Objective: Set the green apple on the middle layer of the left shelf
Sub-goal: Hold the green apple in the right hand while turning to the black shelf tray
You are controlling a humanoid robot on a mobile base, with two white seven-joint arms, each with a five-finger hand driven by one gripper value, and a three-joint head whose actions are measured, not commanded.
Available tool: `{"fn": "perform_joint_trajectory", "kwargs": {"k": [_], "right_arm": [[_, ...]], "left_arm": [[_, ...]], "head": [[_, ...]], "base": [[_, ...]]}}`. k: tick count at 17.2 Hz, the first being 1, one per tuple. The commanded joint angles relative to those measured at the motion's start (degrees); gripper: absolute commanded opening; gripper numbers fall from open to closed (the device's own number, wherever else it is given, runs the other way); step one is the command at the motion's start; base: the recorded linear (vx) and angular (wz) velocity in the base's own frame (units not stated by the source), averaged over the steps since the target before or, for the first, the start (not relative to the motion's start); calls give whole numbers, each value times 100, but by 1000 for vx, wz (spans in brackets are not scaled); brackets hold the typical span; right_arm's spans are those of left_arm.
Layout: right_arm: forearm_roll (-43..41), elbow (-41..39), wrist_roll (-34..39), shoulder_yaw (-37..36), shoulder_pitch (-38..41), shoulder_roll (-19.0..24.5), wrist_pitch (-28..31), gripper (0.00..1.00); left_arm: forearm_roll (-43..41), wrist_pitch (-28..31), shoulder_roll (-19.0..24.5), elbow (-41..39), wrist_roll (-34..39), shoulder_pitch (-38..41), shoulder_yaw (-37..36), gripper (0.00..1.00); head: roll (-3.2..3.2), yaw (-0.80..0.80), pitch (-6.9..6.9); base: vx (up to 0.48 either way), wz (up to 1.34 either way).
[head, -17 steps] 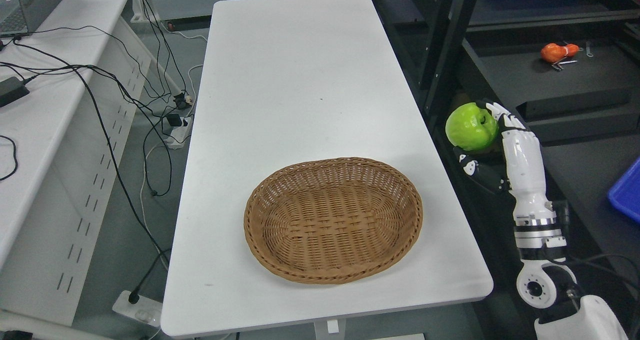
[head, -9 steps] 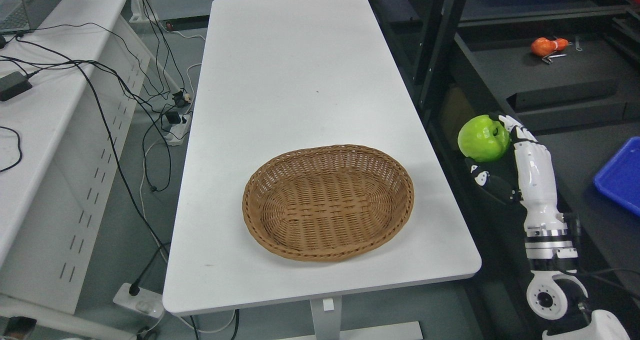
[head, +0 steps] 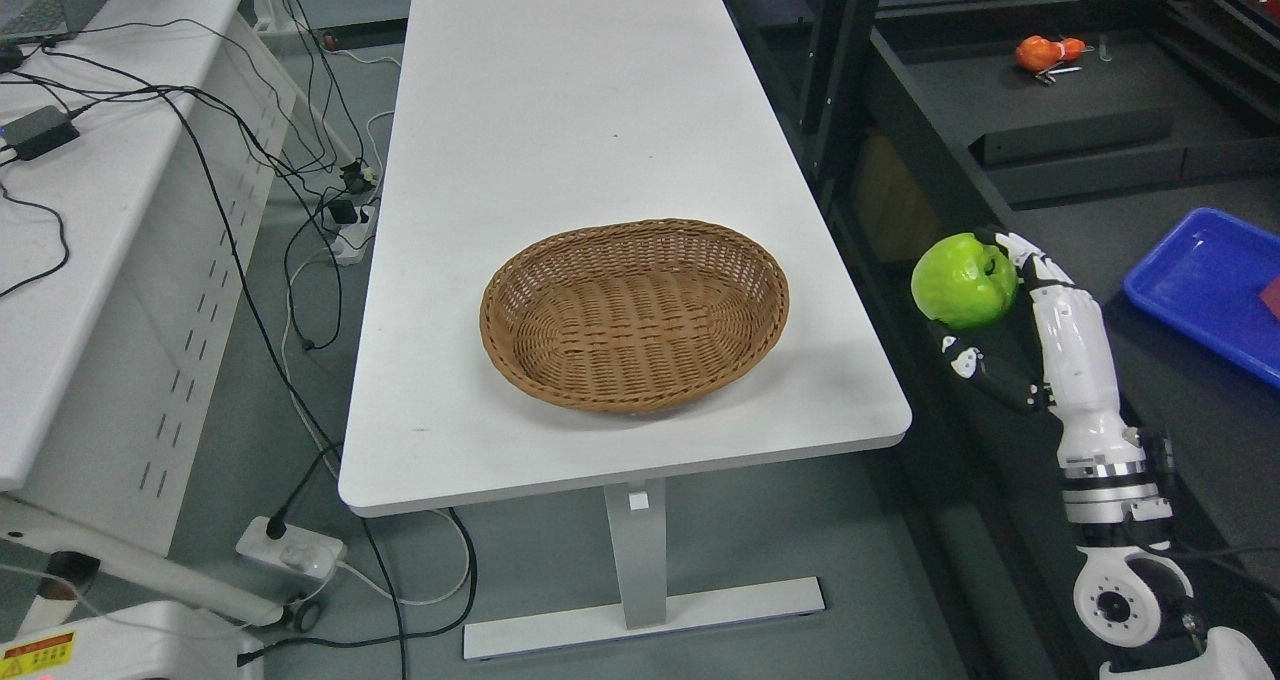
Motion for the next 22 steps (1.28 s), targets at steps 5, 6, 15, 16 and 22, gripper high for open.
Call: {"fn": "perform_joint_trajectory", "kwargs": {"k": [5, 6, 15, 16, 22], "right_arm": [[-249, -24, 489, -502, 13, 100, -107, 0], [-250, -24, 489, -564, 13, 100, -116, 0], [-267, -24, 489, -1012, 22, 82, -125, 0], [-267, -24, 489, -1021, 22, 82, -125, 0], [-267, -24, 489, -1021, 92, 126, -134, 0]], "left_arm": [[9, 1, 100, -3, 2, 0, 0, 100], [0, 1, 100, 6, 2, 0, 0, 100], [0, 1, 100, -3, 2, 0, 0, 100], [0, 1, 100, 6, 2, 0, 0, 100], [0, 1, 100, 6, 2, 0, 0, 100]], "head": [[0, 0, 0], [0, 0, 0], [0, 0, 0], [0, 0, 0], [0, 0, 0]], "base": [[-248, 244], [-267, 228], [-285, 150], [-321, 60], [-331, 7]]}}
